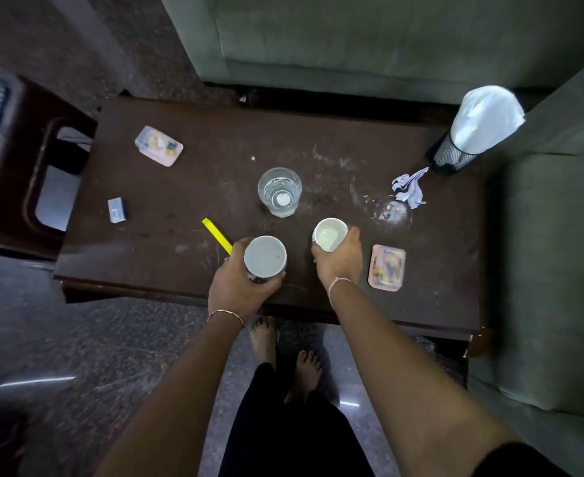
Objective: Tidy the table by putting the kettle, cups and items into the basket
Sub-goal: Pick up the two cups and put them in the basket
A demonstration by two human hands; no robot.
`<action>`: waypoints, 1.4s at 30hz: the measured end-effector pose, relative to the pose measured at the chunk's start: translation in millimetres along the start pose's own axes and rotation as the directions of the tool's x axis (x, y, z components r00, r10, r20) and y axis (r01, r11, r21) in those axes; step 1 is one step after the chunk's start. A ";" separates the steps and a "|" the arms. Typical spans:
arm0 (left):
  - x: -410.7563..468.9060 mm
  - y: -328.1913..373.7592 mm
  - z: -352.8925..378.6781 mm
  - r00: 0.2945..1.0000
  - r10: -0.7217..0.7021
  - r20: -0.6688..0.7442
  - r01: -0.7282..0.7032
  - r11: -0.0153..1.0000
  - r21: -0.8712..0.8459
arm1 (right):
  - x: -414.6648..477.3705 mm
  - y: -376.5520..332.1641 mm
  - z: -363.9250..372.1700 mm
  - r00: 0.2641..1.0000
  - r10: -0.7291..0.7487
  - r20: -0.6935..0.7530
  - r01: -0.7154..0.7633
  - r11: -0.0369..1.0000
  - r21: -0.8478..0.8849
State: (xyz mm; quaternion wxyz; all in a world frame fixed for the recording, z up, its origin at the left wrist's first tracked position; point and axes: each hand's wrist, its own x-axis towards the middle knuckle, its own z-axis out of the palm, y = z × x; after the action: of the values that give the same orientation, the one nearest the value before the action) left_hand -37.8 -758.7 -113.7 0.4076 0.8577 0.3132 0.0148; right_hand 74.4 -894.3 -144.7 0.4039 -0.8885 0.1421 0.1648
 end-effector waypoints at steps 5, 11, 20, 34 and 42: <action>-9.1 22.8 -24.3 1.000 -0.003 0.001 0.003 0.999 -0.050 | -22.5 -20.7 -29.1 0.999 -0.041 -0.016 0.042 0.998 0.053; -16.3 61.2 -80.4 0.999 0.033 -0.015 -0.034 0.995 -0.093 | -62.2 -65.0 -62.7 0.987 -0.161 0.028 0.157 0.983 0.100; -30.0 91.8 -199.0 0.994 0.052 -0.092 -0.064 0.990 -0.125 | -144.9 -152.2 -84.6 0.903 -0.423 0.079 0.392 0.884 0.254; -10.9 -2.2 -429.6 0.967 0.009 -0.253 -0.048 0.988 -0.149 | -271.6 -313.8 58.9 0.795 -0.582 0.170 0.471 0.770 0.430; 21.0 -67.1 -531.8 0.959 -0.011 -0.284 -0.047 0.979 -0.198 | -323.3 -388.2 153.0 0.751 -0.602 0.271 0.415 0.750 0.516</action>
State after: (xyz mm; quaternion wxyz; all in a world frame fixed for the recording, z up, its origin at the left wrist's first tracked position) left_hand -205.5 -348.6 188.8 0.4437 0.8035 0.3572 0.1730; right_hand -95.7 -492.8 152.7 0.6373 -0.7251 -0.1702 0.1979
